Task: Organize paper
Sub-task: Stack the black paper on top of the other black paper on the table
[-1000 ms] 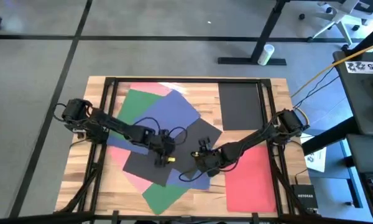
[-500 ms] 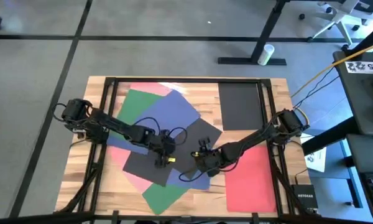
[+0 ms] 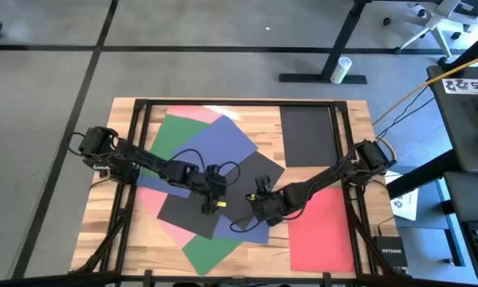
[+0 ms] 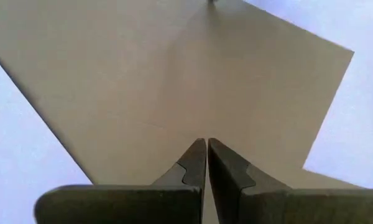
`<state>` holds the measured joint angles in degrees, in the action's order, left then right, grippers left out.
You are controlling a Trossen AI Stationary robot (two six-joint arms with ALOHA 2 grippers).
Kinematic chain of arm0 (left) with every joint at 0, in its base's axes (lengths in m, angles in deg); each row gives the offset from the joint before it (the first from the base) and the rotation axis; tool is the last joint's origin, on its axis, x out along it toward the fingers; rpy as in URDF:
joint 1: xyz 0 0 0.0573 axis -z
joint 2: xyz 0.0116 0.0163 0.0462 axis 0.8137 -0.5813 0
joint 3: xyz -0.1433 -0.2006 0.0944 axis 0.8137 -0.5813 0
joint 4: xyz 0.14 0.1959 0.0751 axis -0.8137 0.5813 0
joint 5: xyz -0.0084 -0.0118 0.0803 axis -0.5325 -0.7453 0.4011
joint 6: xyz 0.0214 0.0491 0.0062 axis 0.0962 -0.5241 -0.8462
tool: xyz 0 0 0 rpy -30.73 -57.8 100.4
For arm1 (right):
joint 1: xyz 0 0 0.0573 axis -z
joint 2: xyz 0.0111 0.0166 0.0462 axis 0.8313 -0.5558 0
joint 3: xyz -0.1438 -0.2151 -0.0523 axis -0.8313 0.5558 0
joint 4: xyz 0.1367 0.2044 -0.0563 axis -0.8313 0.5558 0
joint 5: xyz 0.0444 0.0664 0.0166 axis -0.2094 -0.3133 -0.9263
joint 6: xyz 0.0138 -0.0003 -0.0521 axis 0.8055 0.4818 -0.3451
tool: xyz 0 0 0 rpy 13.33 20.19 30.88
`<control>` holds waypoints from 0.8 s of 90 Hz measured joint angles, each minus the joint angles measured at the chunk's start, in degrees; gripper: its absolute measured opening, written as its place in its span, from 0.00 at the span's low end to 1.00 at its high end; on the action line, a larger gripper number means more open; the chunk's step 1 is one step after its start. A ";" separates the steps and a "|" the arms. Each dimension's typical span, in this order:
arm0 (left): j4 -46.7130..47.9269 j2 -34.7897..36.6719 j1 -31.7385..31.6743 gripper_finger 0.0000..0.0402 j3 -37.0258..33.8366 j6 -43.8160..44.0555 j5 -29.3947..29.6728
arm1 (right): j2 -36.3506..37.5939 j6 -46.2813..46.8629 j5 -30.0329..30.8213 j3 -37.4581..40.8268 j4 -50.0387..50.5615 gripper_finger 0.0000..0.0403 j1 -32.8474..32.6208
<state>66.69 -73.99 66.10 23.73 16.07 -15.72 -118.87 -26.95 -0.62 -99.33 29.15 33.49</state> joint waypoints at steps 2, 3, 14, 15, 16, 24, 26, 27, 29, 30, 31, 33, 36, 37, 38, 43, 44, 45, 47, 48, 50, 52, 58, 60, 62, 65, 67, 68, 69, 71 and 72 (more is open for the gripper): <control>-0.51 0.00 0.00 0.00 -0.40 0.18 0.00 | 0.00 0.00 0.00 0.00 0.00 0.36 0.00; -0.74 0.00 0.00 0.00 -0.59 0.27 0.00 | 0.00 0.00 0.01 0.00 0.00 0.36 0.00; -4.05 0.00 0.00 0.00 -2.78 1.68 0.00 | 0.00 0.02 -0.01 0.00 0.00 0.36 -0.02; -4.18 0.00 0.00 0.00 -2.93 1.77 0.00 | 0.00 0.02 -0.01 0.00 0.00 0.36 -0.02; -4.28 0.00 0.00 0.00 -3.06 1.87 0.00 | 0.00 0.02 -0.01 0.00 0.00 0.36 -0.02; -5.41 0.00 0.00 0.00 -4.18 2.55 -0.03 | 0.00 0.02 -0.01 0.00 0.00 0.36 -0.02; -6.03 0.00 0.00 0.00 -4.49 2.68 -0.01 | 0.00 0.00 -0.01 0.00 -0.02 0.36 -0.02; -6.41 0.00 0.00 0.00 -4.64 2.78 -0.02 | 0.00 0.01 -0.01 0.00 -0.01 0.36 -0.02; -7.00 0.00 0.00 0.00 -4.88 2.83 -0.03 | 0.00 0.02 -0.01 0.00 0.00 0.36 -0.02; -7.28 0.00 0.00 0.00 -5.00 2.89 -0.03 | 0.00 0.02 -0.01 0.00 -0.01 0.36 -0.02; -7.61 0.00 0.00 0.00 -5.15 2.93 -0.03 | 0.00 0.02 -0.01 0.00 -0.02 0.36 -0.02; -8.21 0.00 0.00 0.00 -5.47 2.94 -0.03 | 0.00 0.02 -0.01 0.00 -0.02 0.36 -0.02; -8.75 0.00 0.00 0.00 -5.87 2.94 -0.03 | 0.00 0.02 -0.03 0.00 0.00 0.36 -0.02; -9.01 0.00 0.00 0.00 -6.04 2.94 -0.03 | 0.00 0.02 -0.05 0.00 0.00 0.36 -0.02; -9.35 0.00 0.00 0.00 -6.23 2.94 -0.03 | 0.00 0.02 -0.06 0.00 -0.01 0.36 -0.02; -10.81 0.00 0.01 0.00 -6.81 2.94 -0.05 | 0.00 0.02 -0.12 0.00 0.00 0.36 -0.02; -10.97 0.00 0.02 0.00 -6.88 2.95 -0.05 | 0.00 0.02 -0.12 0.00 0.00 0.36 -0.02; -11.10 0.00 0.03 0.00 -6.93 2.96 -0.05 | 0.00 0.02 -0.12 0.00 -0.02 0.36 -0.02; -11.41 0.00 0.04 0.00 -7.03 2.97 -0.05 | 0.00 0.02 -0.12 0.00 -0.02 0.36 -0.02; -11.63 0.00 0.06 0.00 -7.10 2.97 -0.05 | 0.00 0.02 -0.12 0.00 -0.02 0.36 -0.02; -12.21 0.00 0.13 0.00 -7.34 2.97 -0.06 | 0.00 0.02 -0.12 0.00 -0.02 0.36 -0.02; -12.77 0.00 0.21 0.00 -7.57 2.97 -0.09 | 0.00 0.02 -0.12 0.00 -0.02 0.36 -0.04; -13.98 0.00 0.52 0.00 -8.11 2.95 -0.12 | 0.00 0.02 -0.13 0.00 0.00 0.36 -0.04; -14.39 0.00 0.67 0.00 -8.26 2.97 -0.14 | 0.00 0.02 -0.12 0.00 0.00 0.36 -0.04; -14.97 0.00 0.77 0.00 -8.45 2.97 -0.14 | 0.00 0.02 -0.14 0.00 -0.02 0.36 -0.04; -15.41 0.00 0.79 0.00 -8.69 2.98 -0.22 | 0.00 0.02 -0.14 0.00 -0.02 0.36 -0.04; -15.56 0.00 0.86 0.00 -8.82 3.06 -0.22 | 0.00 0.02 -0.14 0.00 -0.01 0.36 -0.04; -15.57 0.00 0.90 0.00 -8.88 3.12 -0.24 | 0.00 0.02 -0.14 0.00 -0.02 0.36 -0.04; -15.63 0.00 0.92 0.00 -8.95 3.17 -0.25 | 0.00 0.02 -0.14 0.00 -0.02 0.36 -0.04; -15.78 0.00 0.92 0.00 -9.13 3.22 -0.26 | 0.00 0.02 -0.14 0.00 0.00 0.36 -0.06; -15.82 0.00 0.92 0.00 -9.21 3.23 -0.27 | 0.00 0.02 -0.14 0.00 0.00 0.36 -0.07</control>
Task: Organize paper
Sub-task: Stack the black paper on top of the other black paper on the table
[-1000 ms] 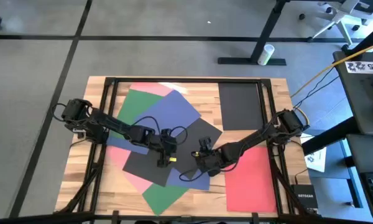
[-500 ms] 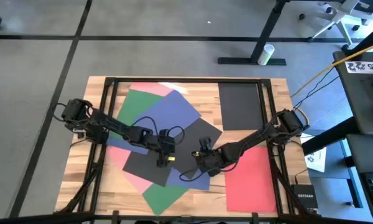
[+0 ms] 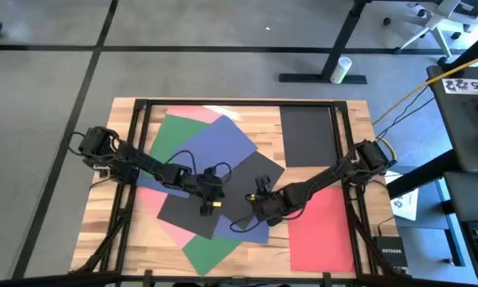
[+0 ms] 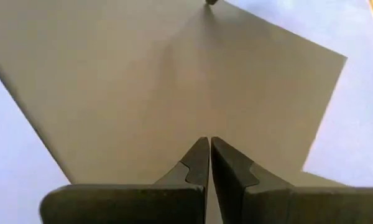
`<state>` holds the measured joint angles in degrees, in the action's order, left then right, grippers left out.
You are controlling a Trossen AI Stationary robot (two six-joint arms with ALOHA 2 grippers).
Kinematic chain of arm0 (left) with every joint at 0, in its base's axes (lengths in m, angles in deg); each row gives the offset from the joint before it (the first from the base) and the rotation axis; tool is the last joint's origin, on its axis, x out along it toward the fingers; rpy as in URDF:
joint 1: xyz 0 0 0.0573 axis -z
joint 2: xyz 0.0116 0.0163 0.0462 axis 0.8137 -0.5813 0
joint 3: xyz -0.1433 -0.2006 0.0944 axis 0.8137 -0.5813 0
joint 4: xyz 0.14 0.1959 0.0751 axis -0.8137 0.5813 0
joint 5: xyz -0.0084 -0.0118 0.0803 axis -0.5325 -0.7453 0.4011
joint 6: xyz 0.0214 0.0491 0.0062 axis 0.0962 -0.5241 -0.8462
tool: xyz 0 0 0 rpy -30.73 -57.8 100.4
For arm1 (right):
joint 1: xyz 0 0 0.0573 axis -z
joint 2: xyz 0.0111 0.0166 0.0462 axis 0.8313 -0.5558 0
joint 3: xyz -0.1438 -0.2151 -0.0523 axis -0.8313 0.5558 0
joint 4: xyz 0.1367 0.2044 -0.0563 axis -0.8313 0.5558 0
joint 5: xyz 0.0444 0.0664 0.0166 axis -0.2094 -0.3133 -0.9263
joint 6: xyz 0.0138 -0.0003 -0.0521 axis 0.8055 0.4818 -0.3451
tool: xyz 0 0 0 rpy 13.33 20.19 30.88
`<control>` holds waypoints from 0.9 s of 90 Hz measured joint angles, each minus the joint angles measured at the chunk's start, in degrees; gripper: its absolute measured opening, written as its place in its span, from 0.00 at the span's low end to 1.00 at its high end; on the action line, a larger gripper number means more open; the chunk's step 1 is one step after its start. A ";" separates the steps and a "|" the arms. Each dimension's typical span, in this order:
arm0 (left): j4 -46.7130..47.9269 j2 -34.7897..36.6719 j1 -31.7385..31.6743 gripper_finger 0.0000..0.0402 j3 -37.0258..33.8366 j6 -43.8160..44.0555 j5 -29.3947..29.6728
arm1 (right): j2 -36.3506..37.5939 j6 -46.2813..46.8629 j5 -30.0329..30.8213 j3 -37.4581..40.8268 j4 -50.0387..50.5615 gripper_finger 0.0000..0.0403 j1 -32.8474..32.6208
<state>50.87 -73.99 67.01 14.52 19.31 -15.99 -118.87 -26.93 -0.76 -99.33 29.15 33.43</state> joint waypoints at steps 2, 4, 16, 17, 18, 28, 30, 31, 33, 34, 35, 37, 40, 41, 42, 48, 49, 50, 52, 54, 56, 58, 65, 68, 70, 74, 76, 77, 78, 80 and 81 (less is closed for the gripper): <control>-0.10 0.01 0.00 0.00 -0.15 0.03 0.01 | 0.00 0.00 0.00 0.00 0.00 0.36 0.00; -0.16 0.11 0.00 0.00 -0.30 0.05 0.02 | 0.00 0.00 0.00 0.00 -0.02 0.36 0.01; -1.12 2.09 0.22 0.00 -1.52 -0.01 0.04 | 0.00 0.00 -0.02 0.00 -0.01 0.36 0.00; -1.13 2.36 0.24 0.00 -1.65 -0.01 0.04 | 0.00 0.00 -0.02 0.00 0.00 0.36 0.00; -1.13 2.61 0.24 0.00 -1.77 -0.01 0.04 | 0.00 0.00 -0.02 0.00 0.02 0.36 0.00; -1.49 5.40 0.22 0.00 -3.28 -0.05 0.04 | 0.00 0.00 -0.02 0.00 0.01 0.36 0.00; -1.81 5.90 0.22 0.00 -3.70 -0.05 0.04 | 0.00 0.00 -0.02 0.00 -0.02 0.36 0.00; -2.24 6.14 0.22 0.00 -4.01 -0.04 0.06 | 0.00 0.00 -0.02 0.00 -0.02 0.36 0.00; -2.96 6.66 0.22 0.00 -4.59 0.01 0.05 | 0.00 0.00 -0.02 0.00 0.02 0.36 0.00; -3.33 6.88 0.22 0.00 -4.88 0.03 0.04 | 0.00 0.00 -0.02 0.00 0.04 0.36 0.00; -3.71 7.10 0.22 0.00 -5.19 0.05 0.05 | 0.00 0.00 -0.02 0.00 0.03 0.36 0.00; -4.63 7.55 0.22 0.00 -5.93 0.14 0.06 | 0.00 0.00 -0.02 0.00 0.00 0.36 0.00; -5.85 8.22 0.22 0.00 -6.92 0.51 0.06 | 0.00 0.00 -0.02 0.00 0.02 0.36 0.00; -6.19 8.44 0.22 0.00 -7.23 0.72 0.05 | 0.00 0.00 -0.02 0.00 0.01 0.36 0.00; -6.55 8.66 0.22 0.00 -7.54 0.81 0.04 | 0.00 0.00 -0.02 0.00 0.00 0.36 0.00; -8.76 9.66 0.22 0.00 -9.28 1.56 0.04 | 0.00 0.00 -0.02 0.00 0.04 0.36 0.00; -9.12 9.77 0.22 0.00 -9.52 1.68 0.02 | 0.00 0.00 -0.04 0.00 0.04 0.36 0.00; -9.40 9.89 0.22 0.00 -9.74 1.80 0.03 | 0.00 0.00 -0.04 0.00 0.05 0.36 0.00; -10.17 10.08 0.22 0.00 -10.26 2.21 0.03 | 0.00 0.00 -0.02 0.00 0.12 0.36 0.00; -10.62 10.23 0.24 0.00 -10.76 2.55 0.02 | 0.00 0.00 -0.02 0.00 0.32 0.36 0.00; -10.72 10.26 0.23 0.00 -11.12 2.70 -0.04 | 0.00 0.00 -0.03 0.00 0.65 0.36 -0.04; -11.11 10.27 0.22 0.00 -11.55 2.88 -0.24 | 0.00 0.00 -0.03 0.00 0.98 0.36 -0.04; -11.62 10.27 0.22 0.00 -12.48 3.11 -0.90 | 0.00 0.06 -0.04 0.00 1.82 0.36 -0.04; -11.70 10.27 0.22 0.00 -12.79 3.22 -1.13 | 0.00 0.19 -0.04 0.00 2.02 0.36 -0.04; -11.83 10.27 0.22 0.00 -12.95 3.23 -1.23 | 0.00 0.20 -0.04 0.00 2.11 0.36 -0.04; -12.44 10.27 0.23 0.00 -13.42 3.31 -1.29 | 0.00 0.20 -0.04 0.00 2.23 0.36 -0.04; -12.97 10.27 0.23 0.00 -13.70 3.33 -1.40 | 0.00 0.20 -0.04 0.00 2.21 0.36 -0.04; -13.34 10.27 0.23 0.00 -13.82 3.35 -1.48 | 0.00 0.20 -0.05 0.00 2.19 0.36 -0.04; -13.75 10.27 0.22 0.00 -13.92 3.36 -1.57 | 0.00 0.20 -0.07 0.00 2.19 0.36 -0.04; -14.79 10.27 0.22 0.00 -14.11 3.35 -1.71 | 0.00 0.20 -0.23 0.00 2.17 0.36 -0.04; -15.48 10.27 0.22 0.00 -14.22 3.33 -1.77 | 0.00 0.19 -0.39 0.00 2.16 0.36 -0.04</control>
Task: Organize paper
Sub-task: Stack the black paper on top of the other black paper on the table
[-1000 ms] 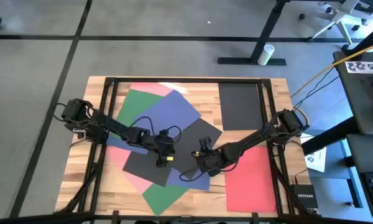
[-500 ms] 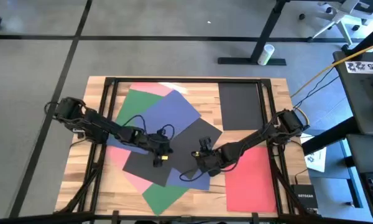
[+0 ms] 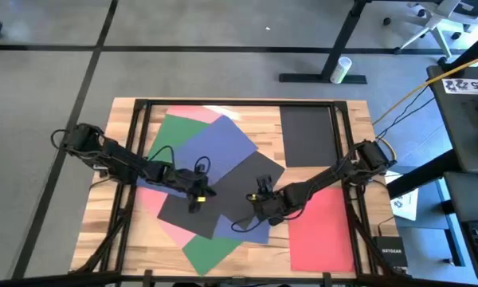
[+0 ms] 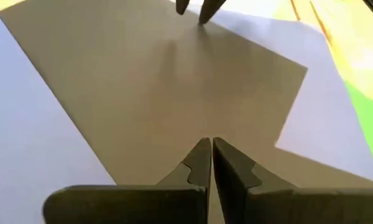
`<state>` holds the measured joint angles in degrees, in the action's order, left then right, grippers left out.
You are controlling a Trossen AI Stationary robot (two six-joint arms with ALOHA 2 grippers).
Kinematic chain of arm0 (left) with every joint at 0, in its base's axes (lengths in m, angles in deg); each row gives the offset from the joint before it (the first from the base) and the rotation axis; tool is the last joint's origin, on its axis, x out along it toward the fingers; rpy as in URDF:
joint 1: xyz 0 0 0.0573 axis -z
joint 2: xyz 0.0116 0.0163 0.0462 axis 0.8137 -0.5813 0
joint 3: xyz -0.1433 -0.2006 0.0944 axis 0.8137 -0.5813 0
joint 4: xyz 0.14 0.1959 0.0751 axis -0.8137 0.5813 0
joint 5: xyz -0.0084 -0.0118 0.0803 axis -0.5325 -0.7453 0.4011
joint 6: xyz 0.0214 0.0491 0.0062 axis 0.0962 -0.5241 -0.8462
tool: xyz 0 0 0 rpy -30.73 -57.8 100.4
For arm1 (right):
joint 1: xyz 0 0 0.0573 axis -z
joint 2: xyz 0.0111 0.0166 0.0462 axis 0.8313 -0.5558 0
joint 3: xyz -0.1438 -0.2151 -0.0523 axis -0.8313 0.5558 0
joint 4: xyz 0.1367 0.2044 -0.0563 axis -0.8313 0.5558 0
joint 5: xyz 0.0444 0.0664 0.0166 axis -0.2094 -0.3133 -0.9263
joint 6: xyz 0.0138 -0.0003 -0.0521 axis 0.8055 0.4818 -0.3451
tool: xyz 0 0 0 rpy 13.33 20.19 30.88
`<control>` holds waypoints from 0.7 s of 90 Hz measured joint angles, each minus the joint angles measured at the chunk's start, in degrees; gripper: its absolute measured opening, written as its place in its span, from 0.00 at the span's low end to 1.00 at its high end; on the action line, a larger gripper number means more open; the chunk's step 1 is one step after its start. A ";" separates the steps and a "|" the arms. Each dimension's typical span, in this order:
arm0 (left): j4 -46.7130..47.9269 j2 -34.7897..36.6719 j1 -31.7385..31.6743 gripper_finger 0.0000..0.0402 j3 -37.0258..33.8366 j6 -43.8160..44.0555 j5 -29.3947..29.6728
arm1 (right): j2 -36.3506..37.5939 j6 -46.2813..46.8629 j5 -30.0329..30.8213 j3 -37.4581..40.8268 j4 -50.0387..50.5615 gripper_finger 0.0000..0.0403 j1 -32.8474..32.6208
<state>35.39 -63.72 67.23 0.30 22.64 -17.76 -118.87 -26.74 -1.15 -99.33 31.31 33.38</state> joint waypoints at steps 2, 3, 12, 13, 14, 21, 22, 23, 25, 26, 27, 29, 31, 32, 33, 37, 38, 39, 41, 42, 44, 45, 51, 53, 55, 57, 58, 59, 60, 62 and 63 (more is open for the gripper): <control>-1.05 0.00 0.00 0.00 -0.18 -0.11 -0.14 | 0.00 -0.02 -0.49 0.00 -0.06 0.36 0.00; -1.54 0.00 0.00 0.00 -0.27 -0.15 -0.20 | 0.00 -0.02 -0.79 0.00 -0.10 0.36 0.00; -4.85 0.00 0.00 0.00 -1.03 -0.41 -1.12 | 0.06 -0.05 -3.12 -0.01 -0.21 0.36 0.00; -5.17 0.00 0.00 0.00 -1.14 -0.44 -1.24 | 0.07 -0.10 -3.24 -0.02 -0.21 0.36 0.00; -5.32 0.00 0.00 0.00 -1.20 -0.50 -1.35 | 0.07 -0.15 -3.30 -0.02 -0.21 0.36 0.00; -6.15 0.00 0.00 0.00 -1.56 -0.56 -1.62 | 0.07 -0.19 -3.69 -0.04 -0.19 0.36 0.00; -6.14 0.00 0.00 0.00 -1.68 -0.53 -1.62 | 0.07 -0.19 -3.69 -0.04 -0.17 0.36 0.00; -6.10 0.00 0.00 0.00 -1.80 -0.48 -1.62 | 0.07 -0.20 -3.69 -0.04 -0.17 0.36 0.00; -5.96 0.00 0.00 0.00 -2.02 -0.36 -1.64 | 0.07 -0.27 -3.71 -0.04 -0.17 0.36 0.00; -5.84 0.00 0.00 0.00 -2.09 -0.32 -1.64 | 0.07 -0.36 -3.71 -0.04 -0.16 0.36 0.00; -5.79 -0.01 0.00 0.00 -2.18 -0.25 -1.64 | 0.07 -0.43 -3.71 -0.04 -0.14 0.36 0.00; -5.80 -0.04 0.00 0.00 -2.38 -0.09 -1.64 | 0.07 -0.44 -3.69 -0.04 -0.11 0.36 0.00; -5.92 -0.04 0.00 0.00 -2.59 0.17 -1.64 | 0.07 -0.45 -3.66 -0.04 -0.04 0.36 0.00; -6.11 -0.04 0.00 0.00 -2.72 0.35 -1.64 | 0.07 -0.48 -3.63 -0.04 -0.01 0.36 0.00; -6.23 -0.04 0.00 0.00 -2.82 0.50 -1.64 | 0.07 -0.52 -3.60 -0.04 0.03 0.36 0.00; -6.37 -0.04 0.00 0.00 -3.07 0.93 -1.62 | 0.07 -0.60 -3.24 -0.04 0.13 0.36 0.00; -6.41 -0.04 -0.01 0.00 -3.12 0.98 -1.63 | 0.07 -0.61 -3.10 -0.04 0.14 0.36 0.00; -6.44 -0.04 -0.02 0.00 -3.17 1.03 -1.64 | 0.07 -0.63 -3.09 -0.04 0.14 0.36 0.00; -6.42 -0.04 -0.03 0.00 -3.26 1.12 -1.63 | 0.07 -0.63 -3.00 -0.04 0.14 0.36 0.00; -6.39 -0.04 -0.04 0.00 -3.31 1.17 -1.62 | 0.07 -0.63 -2.94 -0.04 0.14 0.36 0.00; -6.36 -0.04 -0.04 0.00 -3.40 1.20 -1.62 | 0.07 -0.63 -2.79 -0.04 0.16 0.36 0.00; -6.33 -0.04 -0.04 0.00 -3.42 1.23 -1.62 | 0.07 -0.63 -2.78 -0.04 0.17 0.36 0.00; -6.38 -0.04 -0.04 0.00 -3.62 1.46 -1.62 | 0.07 -0.65 -2.69 -0.04 0.30 0.36 0.00; -6.29 -0.04 -0.04 0.00 -3.63 1.55 -1.62 | 0.07 -0.65 -2.69 -0.04 0.29 0.36 0.00; -6.30 -0.04 -0.04 0.00 -3.63 1.60 -1.64 | 0.07 -0.65 -2.69 -0.04 0.29 0.36 0.00; -6.33 -0.04 -0.04 0.00 -3.63 1.76 -1.64 | 0.07 -0.65 -2.69 -0.04 0.29 0.36 0.00; -6.32 -0.04 -0.04 0.00 -3.63 1.87 -1.64 | 0.07 -0.65 -2.69 -0.04 0.29 0.36 0.00; -6.31 -0.04 -0.04 0.00 -3.63 1.94 -1.63 | 0.07 -0.65 -2.68 -0.04 0.30 0.36 0.00; -6.30 -0.04 -0.04 0.00 -3.63 1.98 -1.62 | 0.07 -0.65 -2.67 -0.04 0.31 0.36 0.00; -6.32 -0.04 -0.04 0.00 -3.63 2.11 -1.62 | 0.07 -0.65 -2.67 -0.04 0.31 0.36 0.00; -6.34 -0.04 -0.05 0.00 -3.63 2.17 -1.62 | 0.07 -0.65 -2.67 -0.04 0.31 0.36 0.00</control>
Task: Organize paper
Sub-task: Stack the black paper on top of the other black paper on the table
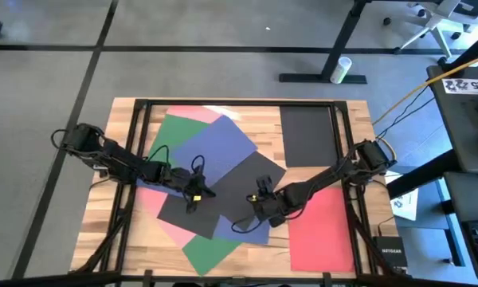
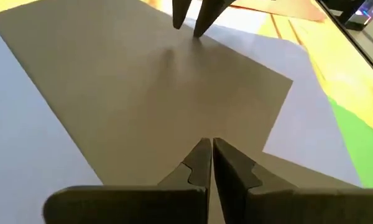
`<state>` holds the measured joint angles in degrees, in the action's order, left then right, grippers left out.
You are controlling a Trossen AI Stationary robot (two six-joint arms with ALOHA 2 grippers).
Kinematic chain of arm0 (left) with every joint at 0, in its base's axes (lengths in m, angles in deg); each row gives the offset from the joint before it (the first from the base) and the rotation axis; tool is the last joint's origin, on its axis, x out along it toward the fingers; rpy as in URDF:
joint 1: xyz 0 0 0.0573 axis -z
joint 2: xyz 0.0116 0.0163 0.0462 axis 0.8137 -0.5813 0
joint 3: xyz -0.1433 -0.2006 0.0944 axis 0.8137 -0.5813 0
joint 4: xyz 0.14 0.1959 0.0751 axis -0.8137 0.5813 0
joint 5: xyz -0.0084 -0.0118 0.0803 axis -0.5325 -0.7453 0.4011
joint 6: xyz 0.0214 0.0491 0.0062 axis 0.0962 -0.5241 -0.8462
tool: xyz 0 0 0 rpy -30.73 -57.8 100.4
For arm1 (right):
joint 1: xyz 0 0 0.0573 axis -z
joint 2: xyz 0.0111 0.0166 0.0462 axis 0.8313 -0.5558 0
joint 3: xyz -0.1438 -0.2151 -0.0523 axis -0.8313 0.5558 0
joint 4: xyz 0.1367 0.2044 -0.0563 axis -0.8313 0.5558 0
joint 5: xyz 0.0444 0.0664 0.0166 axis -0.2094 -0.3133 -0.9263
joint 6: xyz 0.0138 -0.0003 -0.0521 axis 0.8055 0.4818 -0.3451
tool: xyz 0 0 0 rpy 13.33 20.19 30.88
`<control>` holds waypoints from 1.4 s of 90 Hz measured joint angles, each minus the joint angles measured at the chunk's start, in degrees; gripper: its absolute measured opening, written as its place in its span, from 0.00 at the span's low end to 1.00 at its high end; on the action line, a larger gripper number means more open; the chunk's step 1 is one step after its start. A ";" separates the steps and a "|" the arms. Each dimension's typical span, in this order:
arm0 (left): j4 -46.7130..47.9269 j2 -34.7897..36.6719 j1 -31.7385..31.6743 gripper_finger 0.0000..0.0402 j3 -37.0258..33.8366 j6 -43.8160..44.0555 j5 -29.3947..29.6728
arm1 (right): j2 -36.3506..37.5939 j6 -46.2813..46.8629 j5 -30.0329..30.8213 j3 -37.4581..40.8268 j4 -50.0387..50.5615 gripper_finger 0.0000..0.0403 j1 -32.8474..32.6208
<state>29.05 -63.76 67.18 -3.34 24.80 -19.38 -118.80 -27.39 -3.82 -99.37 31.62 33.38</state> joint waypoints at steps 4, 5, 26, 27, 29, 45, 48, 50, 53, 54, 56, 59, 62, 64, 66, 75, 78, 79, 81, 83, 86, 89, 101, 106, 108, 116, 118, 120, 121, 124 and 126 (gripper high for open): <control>0.03 0.00 -0.01 0.00 0.00 0.07 0.00 | 0.00 0.00 0.00 0.00 0.00 0.36 0.00; 0.07 0.00 -0.01 0.00 0.00 0.07 0.00 | 0.00 0.00 0.00 0.00 0.00 0.36 0.00; 0.14 0.00 -0.01 0.00 0.00 -0.27 0.00 | 0.00 -0.01 0.07 0.00 0.04 0.36 0.00; 0.14 0.00 -0.01 0.00 0.00 -0.31 0.00 | 0.00 0.00 0.07 0.00 0.04 0.36 0.00; 0.14 0.00 -0.01 0.00 0.00 -0.42 0.00 | 0.00 -0.02 0.09 0.00 0.04 0.36 0.00; 0.18 0.08 -0.01 0.00 0.00 -0.63 0.00 | 0.00 -0.07 0.09 0.00 0.07 0.36 0.00; 0.18 0.16 -0.01 0.00 0.00 -0.65 0.00 | 0.00 -0.07 0.11 0.00 0.12 0.36 0.00; 0.16 0.25 -0.01 0.00 0.00 -0.65 0.00 | 0.00 -0.10 0.11 0.00 0.22 0.36 0.00; 0.19 0.51 -0.01 0.00 -0.01 -0.91 -0.01 | 0.00 -0.11 0.13 0.00 0.38 0.36 0.00; 0.26 0.67 -0.01 0.00 0.00 -0.97 0.00 | 0.00 -0.13 0.13 0.00 0.41 0.36 0.00; 0.37 0.91 -0.01 0.00 0.00 -1.00 0.00 | 0.00 -0.13 0.13 0.00 0.44 0.36 0.00; 0.40 1.23 -0.01 0.00 0.00 -1.09 0.00 | 0.00 -0.13 0.15 0.00 0.48 0.36 0.00; 0.64 1.74 -0.01 0.00 -0.02 -1.20 -0.02 | 0.00 -0.11 0.17 0.00 0.52 0.36 0.00; 0.73 2.07 -0.01 0.00 -0.15 -1.28 0.00 | 0.00 -0.11 0.17 0.00 0.52 0.36 0.00; 0.93 2.44 -0.01 0.00 -0.23 -1.29 0.00 | 0.00 -0.13 0.17 0.00 0.53 0.36 0.00; 1.67 4.40 -0.01 0.00 -1.01 -1.22 0.00 | 0.00 -0.13 0.24 0.02 0.59 0.36 0.00; 1.97 4.97 -0.01 0.00 -1.29 -1.22 0.00 | 0.00 -0.13 0.26 0.02 0.57 0.36 0.00; 2.03 5.10 -0.01 0.00 -1.37 -1.21 0.00 | -0.01 -0.13 0.26 0.02 0.58 0.36 0.00; 2.06 5.32 -0.01 0.00 -1.55 -1.16 0.00 | -0.02 -0.13 0.26 0.02 0.59 0.36 0.00; 2.03 5.66 -0.01 0.00 -1.74 -1.06 0.00 | -0.02 -0.13 0.28 0.04 0.61 0.36 0.00; 1.86 6.05 -0.01 0.00 -2.05 -1.01 0.00 | -0.02 -0.13 0.30 0.04 0.59 0.36 0.00; 1.87 6.36 -0.01 0.00 -2.22 -0.77 0.00 | -0.02 -0.13 0.31 0.04 0.61 0.36 0.00; 1.55 7.55 -0.01 0.00 -3.39 0.20 0.00 | -0.02 -0.13 0.29 0.04 0.61 0.36 0.00; 1.00 8.07 -0.01 0.00 -3.89 0.38 0.00 | -0.02 -0.13 0.28 0.04 0.64 0.36 0.00; 0.99 8.33 -0.01 0.00 -4.04 0.49 0.00 | -0.02 -0.14 0.28 0.04 0.67 0.36 0.00; 0.87 9.17 -0.01 0.00 -4.37 0.49 0.00 | -0.02 -0.22 0.31 0.04 1.10 0.36 0.00; 0.83 9.48 -0.01 0.00 -4.48 0.49 0.00 | -0.02 -0.23 0.28 0.04 1.10 0.36 0.00; 0.82 9.75 -0.01 0.00 -4.59 0.47 0.00 | -0.02 -0.22 0.31 0.04 1.14 0.36 0.00; 0.82 9.93 -0.01 0.00 -4.63 0.46 0.00 | -0.02 -0.22 0.31 0.04 1.14 0.36 0.00; 0.82 10.38 -0.01 0.00 -4.72 0.46 0.02 | -0.02 -0.23 0.29 0.04 1.14 0.36 0.00; 0.80 10.62 -0.01 0.00 -4.75 0.46 0.02 | -0.02 -0.22 0.31 0.04 1.16 0.36 0.00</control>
<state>29.85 -53.14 67.17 -8.09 25.26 -19.36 -118.83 -27.61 -3.51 -99.33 32.78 33.38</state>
